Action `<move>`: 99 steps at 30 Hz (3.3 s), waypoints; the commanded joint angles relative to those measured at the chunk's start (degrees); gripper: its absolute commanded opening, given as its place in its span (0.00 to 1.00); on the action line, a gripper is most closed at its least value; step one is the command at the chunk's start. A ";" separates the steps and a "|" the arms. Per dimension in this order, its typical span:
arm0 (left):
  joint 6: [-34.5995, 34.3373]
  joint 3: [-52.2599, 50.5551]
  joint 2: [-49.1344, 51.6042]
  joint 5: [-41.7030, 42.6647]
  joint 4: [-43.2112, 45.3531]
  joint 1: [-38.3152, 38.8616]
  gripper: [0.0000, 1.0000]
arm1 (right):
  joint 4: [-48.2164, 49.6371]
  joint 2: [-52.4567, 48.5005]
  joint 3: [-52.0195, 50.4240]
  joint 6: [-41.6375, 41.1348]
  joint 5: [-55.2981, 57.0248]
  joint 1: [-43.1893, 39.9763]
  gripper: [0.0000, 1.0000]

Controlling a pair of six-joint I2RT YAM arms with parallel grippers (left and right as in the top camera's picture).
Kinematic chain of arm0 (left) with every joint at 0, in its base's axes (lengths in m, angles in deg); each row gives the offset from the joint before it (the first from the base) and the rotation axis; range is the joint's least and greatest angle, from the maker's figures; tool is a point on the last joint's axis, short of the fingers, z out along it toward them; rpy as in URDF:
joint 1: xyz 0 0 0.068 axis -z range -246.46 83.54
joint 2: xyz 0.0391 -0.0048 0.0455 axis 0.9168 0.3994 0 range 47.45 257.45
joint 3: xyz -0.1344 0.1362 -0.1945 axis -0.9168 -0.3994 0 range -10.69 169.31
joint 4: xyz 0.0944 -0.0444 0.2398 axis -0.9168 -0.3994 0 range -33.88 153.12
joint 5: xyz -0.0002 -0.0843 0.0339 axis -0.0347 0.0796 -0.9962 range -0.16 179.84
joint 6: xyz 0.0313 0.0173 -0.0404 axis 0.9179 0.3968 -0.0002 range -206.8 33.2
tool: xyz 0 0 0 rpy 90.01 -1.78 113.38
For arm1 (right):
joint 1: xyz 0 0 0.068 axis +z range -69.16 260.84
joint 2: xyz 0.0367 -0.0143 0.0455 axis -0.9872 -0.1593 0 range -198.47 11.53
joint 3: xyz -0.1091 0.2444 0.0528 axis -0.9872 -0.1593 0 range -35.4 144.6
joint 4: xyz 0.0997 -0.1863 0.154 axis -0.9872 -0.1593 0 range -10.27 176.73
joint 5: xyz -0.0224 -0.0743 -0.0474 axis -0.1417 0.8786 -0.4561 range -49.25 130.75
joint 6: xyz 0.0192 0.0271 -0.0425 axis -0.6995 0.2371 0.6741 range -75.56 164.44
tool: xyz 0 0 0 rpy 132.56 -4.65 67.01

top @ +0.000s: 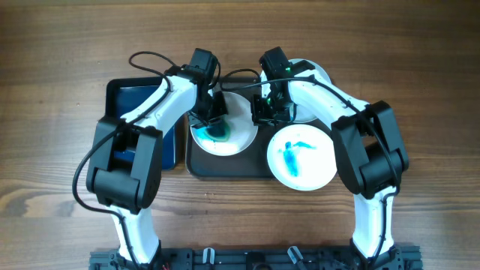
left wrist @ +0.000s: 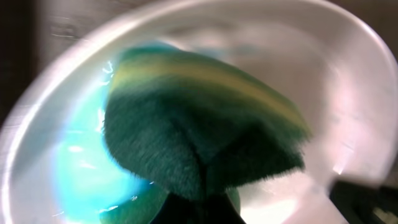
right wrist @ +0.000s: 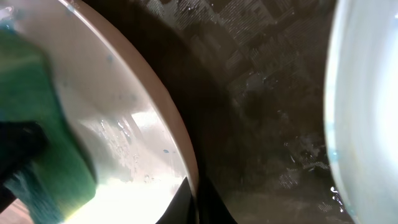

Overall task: Clean dirty plates on tray and stack at the side
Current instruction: 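Scrub the held plate with the sponge in the left gripper, then lift the cleaned plate with the right gripper and place it right of the tray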

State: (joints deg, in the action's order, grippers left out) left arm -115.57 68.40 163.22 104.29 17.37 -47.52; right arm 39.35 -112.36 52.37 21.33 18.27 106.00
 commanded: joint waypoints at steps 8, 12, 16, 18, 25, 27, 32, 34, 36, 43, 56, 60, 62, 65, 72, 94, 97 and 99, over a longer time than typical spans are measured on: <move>-6.47 -0.44 1.75 -19.69 1.75 -0.24 0.04 | 0.61 -1.36 -0.50 0.61 -3.08 0.24 0.04; -8.90 -0.44 1.75 -21.31 -2.97 0.02 0.04 | 0.63 -1.36 -0.50 0.59 -2.86 0.24 0.04; 7.98 -0.44 1.75 -0.63 -7.04 1.95 0.04 | 0.70 -1.36 -0.50 0.44 -2.91 0.24 0.04; 18.21 -0.44 1.75 14.36 -7.78 2.45 0.04 | 0.66 -1.36 -0.50 0.46 -2.91 0.24 0.04; 11.80 -0.44 1.75 3.50 0.20 1.49 0.04 | 0.66 -1.36 -0.50 0.44 -2.91 0.24 0.04; 3.04 -0.44 1.77 -8.72 4.02 1.36 0.04 | 0.63 -1.36 -0.50 0.46 -2.91 0.24 0.04; -11.63 -0.44 1.77 -26.16 0.79 1.42 0.04 | 0.66 -1.36 -0.50 0.61 -2.82 0.24 0.04; -12.90 -0.44 1.77 -26.86 -2.36 1.44 0.04 | 0.83 -1.36 -0.50 0.61 -2.86 0.24 0.04; -12.81 -0.44 1.77 -24.37 -5.33 1.70 0.04 | 0.85 -1.36 -0.50 0.57 -2.86 0.24 0.04; 7.85 -0.48 1.77 5.05 -10.03 3.48 0.04 | 0.76 -1.36 -0.50 0.44 -2.91 0.24 0.04; -6.78 -0.48 1.77 -24.44 2.14 1.73 0.04 | 0.66 -1.36 -0.50 0.46 -2.89 0.24 0.04; -17.57 -0.48 1.77 -33.40 -6.08 1.66 0.04 | 0.83 -1.36 -0.50 0.46 -2.86 0.24 0.04; -17.53 -0.48 1.77 -29.51 -8.15 1.81 0.04 | 0.90 -1.36 -0.50 0.48 -2.86 0.24 0.04; -13.38 -0.48 1.77 -14.14 -9.51 1.95 0.04 | 0.87 -1.36 -0.50 0.48 -2.89 0.24 0.04; 2.47 -0.44 1.77 18.64 1.40 1.55 0.04 | 0.79 -1.36 -0.50 0.59 -2.89 0.24 0.04; 5.57 24.76 -7.17 -4.76 -30.12 -16.28 0.04 | -1.99 1.77 0.66 1.33 5.73 0.87 0.04; 6.14 24.76 -8.26 -4.61 -32.20 -20.09 0.04 | -3.28 6.69 0.72 1.66 16.55 3.15 0.04; 6.19 24.74 -8.15 -4.61 -33.29 -21.90 0.04 | -3.65 10.69 0.72 1.53 23.58 5.55 0.04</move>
State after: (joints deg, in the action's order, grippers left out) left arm -111.57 92.14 156.18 98.20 -14.87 -66.38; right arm 36.16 -109.32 52.17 21.81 27.50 108.28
